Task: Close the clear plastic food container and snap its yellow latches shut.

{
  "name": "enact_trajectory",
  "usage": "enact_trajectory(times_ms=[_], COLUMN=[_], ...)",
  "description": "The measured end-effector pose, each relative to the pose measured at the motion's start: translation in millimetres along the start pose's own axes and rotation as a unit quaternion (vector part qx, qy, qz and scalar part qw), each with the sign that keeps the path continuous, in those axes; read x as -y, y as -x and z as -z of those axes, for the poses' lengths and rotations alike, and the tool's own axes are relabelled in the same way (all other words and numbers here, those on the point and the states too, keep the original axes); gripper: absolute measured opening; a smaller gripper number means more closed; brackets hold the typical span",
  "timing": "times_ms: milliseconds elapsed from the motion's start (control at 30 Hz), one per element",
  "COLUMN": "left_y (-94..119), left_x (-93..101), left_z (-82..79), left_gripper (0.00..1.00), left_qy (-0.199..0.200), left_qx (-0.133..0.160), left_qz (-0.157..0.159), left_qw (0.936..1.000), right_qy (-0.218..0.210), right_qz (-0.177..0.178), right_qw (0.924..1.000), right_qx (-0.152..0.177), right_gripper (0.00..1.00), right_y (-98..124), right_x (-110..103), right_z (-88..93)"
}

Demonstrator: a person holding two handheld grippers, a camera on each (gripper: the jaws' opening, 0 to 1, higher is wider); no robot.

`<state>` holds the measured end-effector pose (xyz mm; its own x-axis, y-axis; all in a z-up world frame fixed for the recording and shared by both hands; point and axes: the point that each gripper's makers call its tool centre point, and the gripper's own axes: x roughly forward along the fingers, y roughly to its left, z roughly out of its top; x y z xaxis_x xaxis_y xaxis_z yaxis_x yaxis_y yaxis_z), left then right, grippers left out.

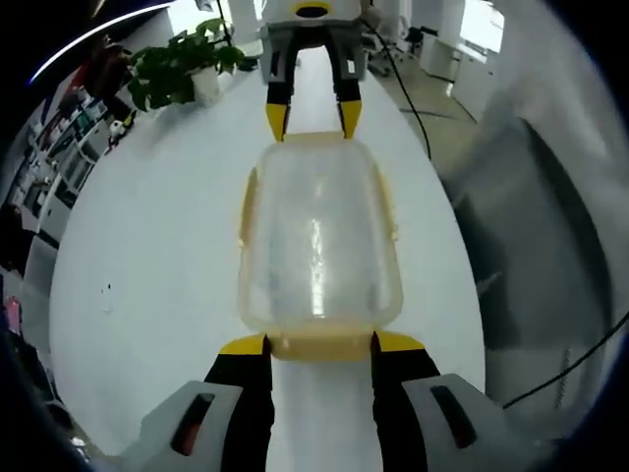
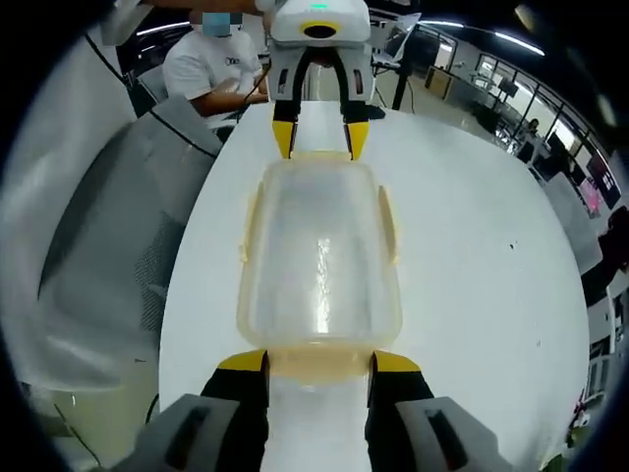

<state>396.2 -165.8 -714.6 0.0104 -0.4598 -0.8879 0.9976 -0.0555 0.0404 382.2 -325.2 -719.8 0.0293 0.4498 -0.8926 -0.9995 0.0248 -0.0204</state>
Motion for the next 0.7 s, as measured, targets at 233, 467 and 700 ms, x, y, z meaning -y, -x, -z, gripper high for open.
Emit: enact_trajectory(times_ms=[233, 467, 700], left_y=[-11.6, -25.0, -30.4], left_x=[-5.4, -5.6, -4.6], left_z=[-13.1, -20.0, -14.9], left_gripper=[0.36, 0.36, 0.36], left_qy=[-0.003, -0.001, 0.004], left_qx=[-0.001, -0.006, -0.017], left_qz=[0.002, 0.008, 0.013], left_qw=[1.0000, 0.9999, 0.9998], right_qy=[-0.003, -0.005, 0.000], right_qz=[0.001, -0.003, -0.007], right_qw=[1.0000, 1.0000, 1.0000], right_qx=[-0.001, -0.004, -0.003], right_gripper=[0.36, 0.36, 0.36], right_y=[4.3, 1.2, -4.8], right_x=[3.0, 3.4, 3.7], right_z=[17.6, 32.1, 33.7])
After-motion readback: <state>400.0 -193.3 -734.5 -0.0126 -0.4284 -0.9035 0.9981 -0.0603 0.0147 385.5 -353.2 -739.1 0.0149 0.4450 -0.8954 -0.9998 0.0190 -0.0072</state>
